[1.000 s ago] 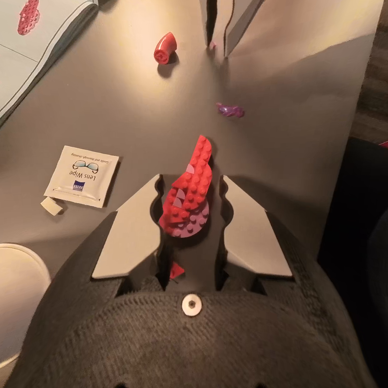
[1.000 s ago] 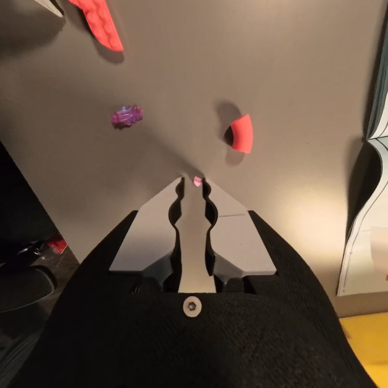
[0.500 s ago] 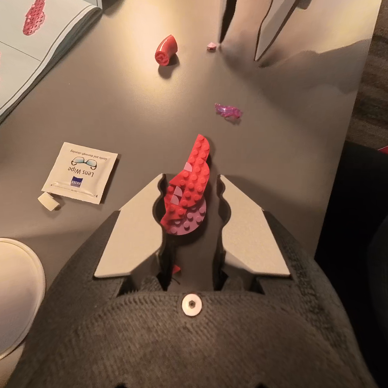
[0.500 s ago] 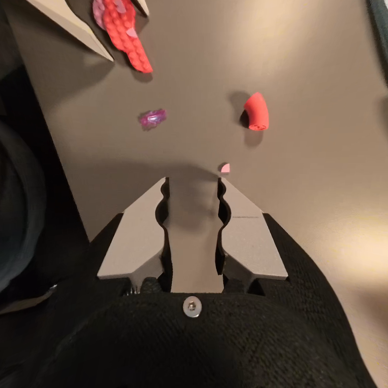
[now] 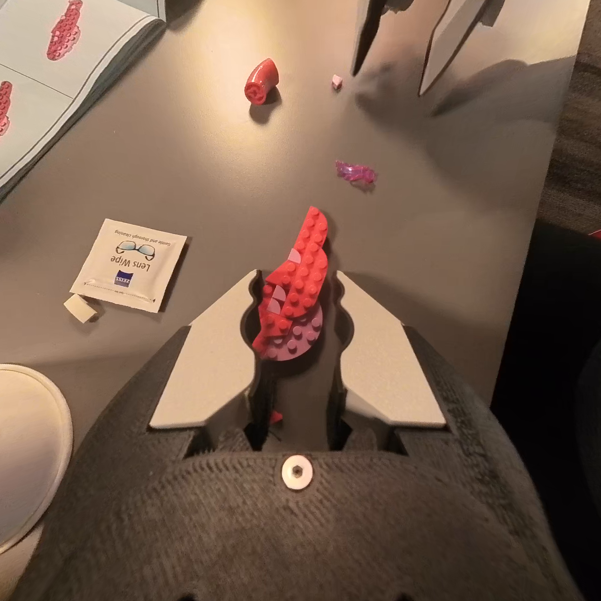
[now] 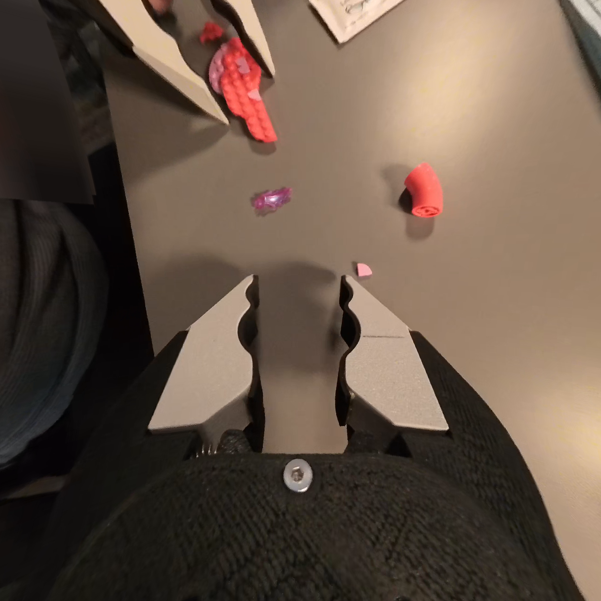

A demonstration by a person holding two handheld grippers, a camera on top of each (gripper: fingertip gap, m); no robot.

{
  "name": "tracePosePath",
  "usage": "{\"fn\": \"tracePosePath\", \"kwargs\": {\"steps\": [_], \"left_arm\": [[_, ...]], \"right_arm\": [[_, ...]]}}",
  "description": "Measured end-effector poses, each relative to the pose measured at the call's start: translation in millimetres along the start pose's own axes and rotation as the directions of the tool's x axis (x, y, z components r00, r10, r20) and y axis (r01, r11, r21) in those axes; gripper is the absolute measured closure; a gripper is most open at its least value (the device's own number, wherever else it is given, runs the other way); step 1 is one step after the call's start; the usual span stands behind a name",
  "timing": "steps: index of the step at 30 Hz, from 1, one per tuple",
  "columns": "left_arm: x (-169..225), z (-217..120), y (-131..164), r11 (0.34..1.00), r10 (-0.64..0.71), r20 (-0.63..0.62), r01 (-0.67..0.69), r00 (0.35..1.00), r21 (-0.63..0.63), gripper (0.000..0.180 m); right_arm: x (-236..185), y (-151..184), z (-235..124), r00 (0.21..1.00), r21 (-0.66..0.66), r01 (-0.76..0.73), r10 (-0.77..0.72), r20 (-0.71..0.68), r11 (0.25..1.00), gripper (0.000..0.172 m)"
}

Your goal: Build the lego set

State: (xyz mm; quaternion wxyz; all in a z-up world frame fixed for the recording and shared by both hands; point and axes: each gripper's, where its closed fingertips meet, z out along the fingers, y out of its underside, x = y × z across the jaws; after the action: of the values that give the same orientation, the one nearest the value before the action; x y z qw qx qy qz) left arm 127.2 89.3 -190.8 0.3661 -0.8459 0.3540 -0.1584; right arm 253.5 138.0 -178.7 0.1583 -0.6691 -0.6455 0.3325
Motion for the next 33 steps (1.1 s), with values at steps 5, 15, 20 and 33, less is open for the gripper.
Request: {"fn": "tracePosePath", "kwargs": {"steps": [5,15,20,33], "left_arm": [[-1,0,0,1.000,-0.006,0.002,0.006,1.000,0.011,0.141],[-1,-1,0,1.000,0.000,-0.004,0.001,1.000,0.021,0.143],[-1,-1,0,1.000,0.004,-0.004,-0.004,1.000,0.016,0.144],[-5,-8,-19,0.973,-0.171,-0.048,0.176,0.984,0.146,0.145]], "right_arm": [[21,-7,4,0.994,0.061,0.039,-0.033,-0.104,0.997,0.119],[9,6,0,0.999,0.038,0.028,-0.027,-0.022,0.999,0.127],[11,-15,-4,0.998,0.135,0.041,-0.034,-0.052,0.990,0.131],[-25,-89,65,0.251,-0.226,0.876,-0.803,-0.541,0.426,0.131]]}}
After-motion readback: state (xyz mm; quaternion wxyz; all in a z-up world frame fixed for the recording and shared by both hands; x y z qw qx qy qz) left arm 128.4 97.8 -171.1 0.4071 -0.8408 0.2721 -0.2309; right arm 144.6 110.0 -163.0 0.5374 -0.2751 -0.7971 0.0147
